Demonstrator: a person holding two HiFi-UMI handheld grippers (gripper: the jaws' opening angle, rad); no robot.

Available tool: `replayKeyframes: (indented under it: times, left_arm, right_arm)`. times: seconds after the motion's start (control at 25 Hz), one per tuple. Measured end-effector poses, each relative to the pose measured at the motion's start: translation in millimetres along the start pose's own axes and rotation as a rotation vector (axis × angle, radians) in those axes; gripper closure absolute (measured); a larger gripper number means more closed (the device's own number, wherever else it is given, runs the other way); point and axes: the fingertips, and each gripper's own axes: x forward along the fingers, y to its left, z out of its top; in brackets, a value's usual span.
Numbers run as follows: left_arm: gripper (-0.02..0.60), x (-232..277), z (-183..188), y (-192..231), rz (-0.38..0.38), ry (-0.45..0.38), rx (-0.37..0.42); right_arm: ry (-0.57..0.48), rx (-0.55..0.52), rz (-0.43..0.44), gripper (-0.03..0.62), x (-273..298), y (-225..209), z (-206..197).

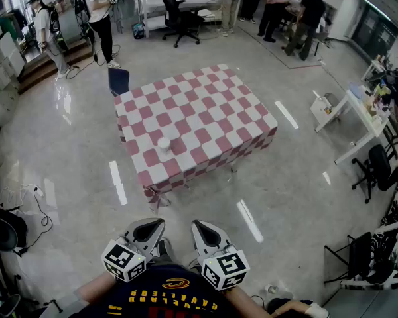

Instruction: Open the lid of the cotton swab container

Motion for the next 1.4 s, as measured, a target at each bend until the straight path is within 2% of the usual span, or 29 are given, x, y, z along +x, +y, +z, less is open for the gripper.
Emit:
replayKeyframes:
  times: [0.48, 0.72, 1.2, 1.4]
  left_arm:
    - [0.578, 5, 1, 22, -0.018, 0.015, -0.018]
    - [0.578, 3, 1, 41, -0.027, 0.016, -0.036]
    - [0.578, -15, 7, 115, -0.039, -0.017, -0.096]
    - [0.578, -14, 7, 132, -0.063, -0.021, -0.117]
  right_arm:
    - [0.016, 0.025, 0.0, 0.583, 23, 1, 0]
    - [0.027, 0.051, -0.033, 0.583, 38, 0, -1]
    - [0.048, 0.042, -0.099, 0.583, 88, 26, 2]
    - [0.06, 0.052, -0.14, 0.583, 99, 27, -1]
